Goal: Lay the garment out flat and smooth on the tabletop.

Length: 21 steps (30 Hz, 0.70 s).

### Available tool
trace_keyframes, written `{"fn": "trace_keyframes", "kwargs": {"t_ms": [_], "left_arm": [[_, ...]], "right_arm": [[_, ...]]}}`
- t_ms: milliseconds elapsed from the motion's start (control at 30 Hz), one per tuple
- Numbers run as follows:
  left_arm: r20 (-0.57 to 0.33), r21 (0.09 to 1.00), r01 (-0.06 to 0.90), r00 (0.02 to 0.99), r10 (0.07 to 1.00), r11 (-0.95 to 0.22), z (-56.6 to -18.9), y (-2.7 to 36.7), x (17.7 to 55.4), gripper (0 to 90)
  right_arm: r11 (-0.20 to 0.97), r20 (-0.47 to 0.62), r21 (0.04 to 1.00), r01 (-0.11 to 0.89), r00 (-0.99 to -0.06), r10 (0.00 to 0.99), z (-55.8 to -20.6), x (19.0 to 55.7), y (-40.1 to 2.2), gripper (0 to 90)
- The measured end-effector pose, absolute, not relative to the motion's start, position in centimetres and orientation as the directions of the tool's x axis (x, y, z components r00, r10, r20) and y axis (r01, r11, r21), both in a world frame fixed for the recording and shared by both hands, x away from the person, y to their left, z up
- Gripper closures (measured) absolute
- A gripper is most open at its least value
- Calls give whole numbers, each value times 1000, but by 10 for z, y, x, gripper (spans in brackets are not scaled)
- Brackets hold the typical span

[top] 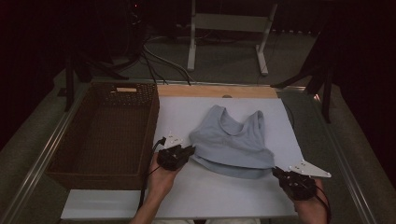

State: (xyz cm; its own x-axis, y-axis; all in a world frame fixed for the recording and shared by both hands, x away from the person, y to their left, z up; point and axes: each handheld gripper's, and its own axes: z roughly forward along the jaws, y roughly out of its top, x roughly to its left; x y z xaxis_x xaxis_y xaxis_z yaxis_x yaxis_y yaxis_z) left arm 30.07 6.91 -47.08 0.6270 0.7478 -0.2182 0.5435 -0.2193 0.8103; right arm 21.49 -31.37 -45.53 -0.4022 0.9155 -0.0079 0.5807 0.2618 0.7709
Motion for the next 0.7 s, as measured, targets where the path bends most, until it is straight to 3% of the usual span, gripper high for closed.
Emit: {"fn": "trace_keyframes", "kwargs": {"t_ms": [133,300,700], "left_arm": [[-226,808,548,626,747,-215,-471,70,300,882],[-228,808,549,625,747,-213,-471,71,300,882],[-234,809,550,623,747,-206,-470,70,300,881]], "right_arm": [[266,-5,757,597,-402,916,-462,215,-313,870],[265,-12,732,627,-377,926,-474,222,-309,709],[244,33,728,641,-388,921,-481,224,-299,486]]}}
